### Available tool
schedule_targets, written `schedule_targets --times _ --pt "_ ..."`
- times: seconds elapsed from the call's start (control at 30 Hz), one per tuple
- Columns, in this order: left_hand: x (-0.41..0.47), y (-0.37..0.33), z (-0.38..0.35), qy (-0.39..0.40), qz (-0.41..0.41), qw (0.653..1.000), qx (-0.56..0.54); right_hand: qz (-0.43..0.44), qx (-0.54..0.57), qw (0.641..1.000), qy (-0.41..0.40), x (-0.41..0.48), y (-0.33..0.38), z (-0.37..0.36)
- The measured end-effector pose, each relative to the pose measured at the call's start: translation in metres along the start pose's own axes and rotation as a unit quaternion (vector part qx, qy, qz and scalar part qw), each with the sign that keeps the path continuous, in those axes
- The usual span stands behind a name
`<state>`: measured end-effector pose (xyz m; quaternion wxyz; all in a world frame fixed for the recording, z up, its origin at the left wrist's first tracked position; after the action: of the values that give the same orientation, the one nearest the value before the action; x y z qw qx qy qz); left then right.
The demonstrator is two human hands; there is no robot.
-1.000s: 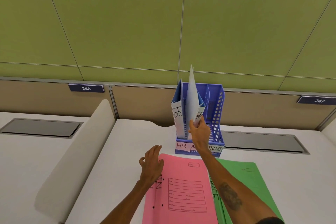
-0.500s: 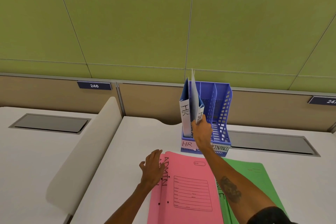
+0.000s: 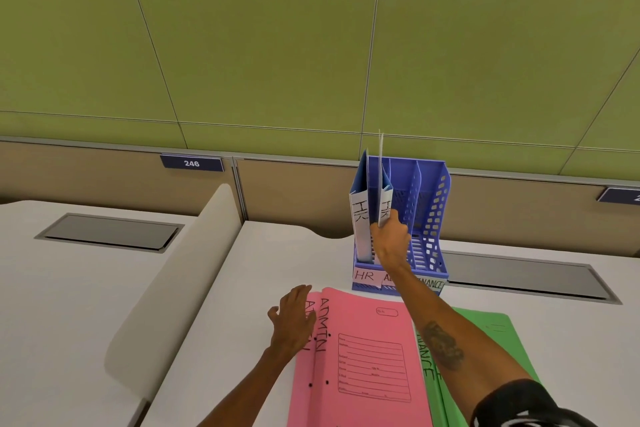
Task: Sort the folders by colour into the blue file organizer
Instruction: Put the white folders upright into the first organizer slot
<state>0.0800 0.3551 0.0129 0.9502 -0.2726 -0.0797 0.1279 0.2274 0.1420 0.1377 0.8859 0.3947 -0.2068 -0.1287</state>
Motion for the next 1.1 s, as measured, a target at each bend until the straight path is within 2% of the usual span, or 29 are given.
schedule_targets --times 0.37,0.7,0.87,1.0,1.1 --pt "0.003 0.002 0.001 0.004 -0.006 1.0 0.011 -0.026 0.022 0.995 0.099 -0.016 -0.029 -0.022" --pt "-0.011 -0.009 -0.005 0.005 -0.004 1.0 0.003 0.005 0.045 0.997 0.055 -0.043 -0.048 0.006" --pt "-0.03 -0.009 -0.012 0.003 0.029 1.0 -0.003 -0.015 0.032 0.995 0.088 -0.081 -0.092 0.004" --pt "-0.049 0.003 -0.028 0.01 0.074 0.997 0.019 -0.039 -0.033 0.99 0.133 -0.125 -0.145 -0.003" --pt "-0.064 0.003 -0.035 0.014 0.077 0.996 0.051 -0.048 -0.071 0.981 0.172 -0.158 -0.17 -0.002"
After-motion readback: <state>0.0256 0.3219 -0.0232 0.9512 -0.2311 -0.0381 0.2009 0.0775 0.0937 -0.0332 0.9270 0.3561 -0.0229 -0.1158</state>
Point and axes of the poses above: each hand's wrist, its own x-axis towards the middle knuckle, its own z-axis out of the back of the hand, y = z × x, the point moved 7 cm from there along x, towards the middle knuckle, and after that the axes turned 12 degrees about -y, right-handed, at the moved point
